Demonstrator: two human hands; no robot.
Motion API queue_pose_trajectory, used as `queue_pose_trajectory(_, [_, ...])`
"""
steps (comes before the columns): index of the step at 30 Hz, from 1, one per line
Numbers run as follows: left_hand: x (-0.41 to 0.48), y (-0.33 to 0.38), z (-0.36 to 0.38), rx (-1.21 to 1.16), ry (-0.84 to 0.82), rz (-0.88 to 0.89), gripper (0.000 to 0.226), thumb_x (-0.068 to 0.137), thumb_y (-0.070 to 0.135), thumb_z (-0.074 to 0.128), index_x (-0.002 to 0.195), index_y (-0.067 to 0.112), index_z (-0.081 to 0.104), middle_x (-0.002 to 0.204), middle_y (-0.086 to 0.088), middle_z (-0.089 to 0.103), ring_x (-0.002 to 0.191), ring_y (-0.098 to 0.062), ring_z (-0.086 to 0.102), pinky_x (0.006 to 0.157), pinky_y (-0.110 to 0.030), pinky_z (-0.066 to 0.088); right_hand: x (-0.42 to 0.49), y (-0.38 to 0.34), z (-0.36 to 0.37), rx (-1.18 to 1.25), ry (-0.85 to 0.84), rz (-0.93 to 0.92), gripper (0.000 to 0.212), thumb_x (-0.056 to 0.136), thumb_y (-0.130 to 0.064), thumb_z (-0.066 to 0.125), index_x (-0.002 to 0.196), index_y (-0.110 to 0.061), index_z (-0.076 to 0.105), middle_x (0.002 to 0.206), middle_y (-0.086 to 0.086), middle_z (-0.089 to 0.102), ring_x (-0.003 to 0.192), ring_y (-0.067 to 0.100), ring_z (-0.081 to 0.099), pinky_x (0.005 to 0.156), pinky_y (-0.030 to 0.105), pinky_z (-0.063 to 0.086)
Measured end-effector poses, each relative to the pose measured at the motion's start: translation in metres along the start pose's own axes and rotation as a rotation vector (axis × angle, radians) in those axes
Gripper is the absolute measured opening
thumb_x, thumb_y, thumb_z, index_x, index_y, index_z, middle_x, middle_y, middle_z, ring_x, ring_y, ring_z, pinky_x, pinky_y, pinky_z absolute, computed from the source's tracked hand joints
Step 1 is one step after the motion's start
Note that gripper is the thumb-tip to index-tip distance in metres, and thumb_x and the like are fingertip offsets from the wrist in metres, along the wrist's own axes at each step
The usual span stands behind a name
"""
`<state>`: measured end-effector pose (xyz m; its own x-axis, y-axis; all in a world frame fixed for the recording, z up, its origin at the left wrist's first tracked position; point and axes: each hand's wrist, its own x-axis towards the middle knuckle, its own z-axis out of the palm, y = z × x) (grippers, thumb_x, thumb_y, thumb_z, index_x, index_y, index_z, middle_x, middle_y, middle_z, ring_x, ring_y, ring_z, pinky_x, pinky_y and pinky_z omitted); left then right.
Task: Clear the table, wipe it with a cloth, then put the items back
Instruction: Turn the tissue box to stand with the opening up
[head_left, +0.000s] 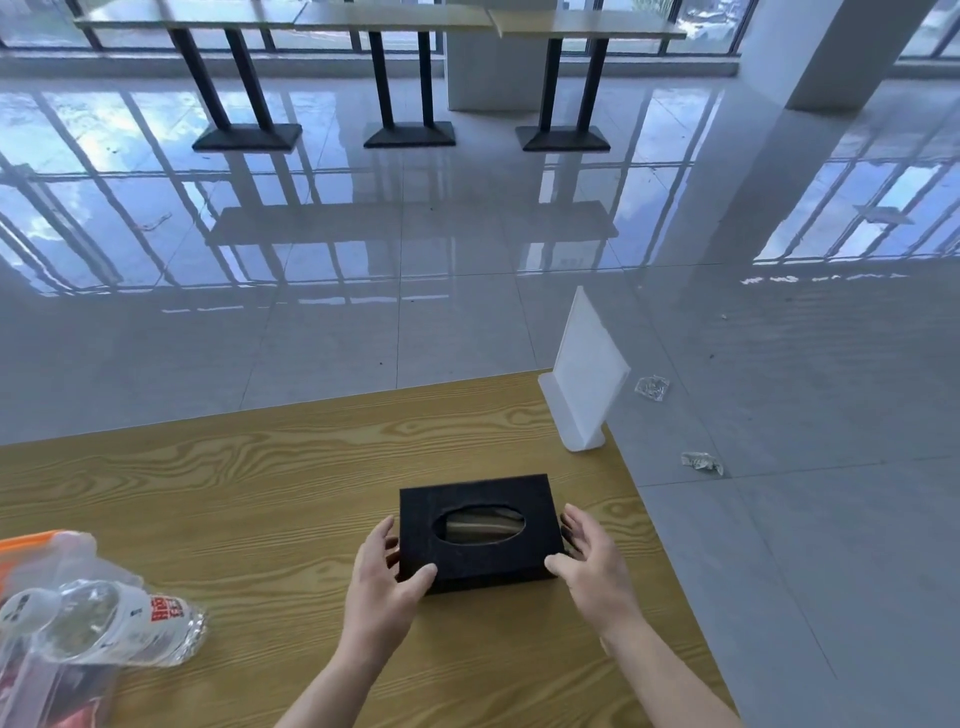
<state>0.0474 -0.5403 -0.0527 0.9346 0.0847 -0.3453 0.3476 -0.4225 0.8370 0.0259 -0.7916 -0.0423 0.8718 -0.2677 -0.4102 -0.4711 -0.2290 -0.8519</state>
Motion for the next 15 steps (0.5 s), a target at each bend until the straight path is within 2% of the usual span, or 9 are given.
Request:
queue_pose_trajectory(4, [0.002, 0.003, 0.002, 0.153, -0.041, 0.15, 0.096, 0.07, 0.03, 0.085, 0.149, 0.032, 0.031, 0.136, 0.017, 0.047, 0.125, -0.005, 0.044, 0.105, -0.033, 0.041, 0.003, 0.001, -0.003, -0.114, -0.043, 0.014, 0.073, 0.084, -0.023, 0.075, 0.148, -0.022, 0.039, 0.14, -0.01, 0.051, 0.126, 0.008, 0.05, 0.107, 0.033, 0.044])
queue_pose_trajectory(7, [0.003, 0.002, 0.004, 0.21, -0.039, 0.16, 0.105, 0.063, 0.038, 0.087, 0.15, 0.031, 0.027, 0.14, 0.015, 0.048, 0.13, -0.007, 0.042, 0.107, -0.037, 0.041, 0.006, 0.0, 0.0, -0.243, -0.041, -0.019, 0.075, 0.081, -0.033, 0.077, 0.147, -0.025, 0.042, 0.14, -0.01, 0.054, 0.126, 0.009, 0.051, 0.106, 0.034, 0.046])
queue_pose_trajectory(10, [0.004, 0.002, 0.009, 0.258, -0.054, 0.154, 0.11, 0.063, 0.039, 0.088, 0.152, 0.026, 0.025, 0.141, 0.01, 0.047, 0.13, -0.01, 0.042, 0.107, -0.036, 0.042, 0.01, 0.0, -0.001, -0.325, -0.026, -0.049, 0.08, 0.08, -0.029, 0.078, 0.149, -0.026, 0.038, 0.143, -0.009, 0.052, 0.13, 0.011, 0.049, 0.107, 0.034, 0.044])
queue_pose_trajectory(15, [0.008, 0.012, 0.015, 0.297, -0.026, 0.146, 0.1, 0.072, 0.034, 0.084, 0.152, 0.021, 0.025, 0.136, 0.006, 0.048, 0.125, -0.014, 0.048, 0.101, -0.03, 0.045, 0.019, -0.006, -0.007, -0.4, -0.006, -0.089, 0.081, 0.081, -0.025, 0.078, 0.15, -0.024, 0.036, 0.145, -0.006, 0.051, 0.131, 0.013, 0.049, 0.107, 0.03, 0.043])
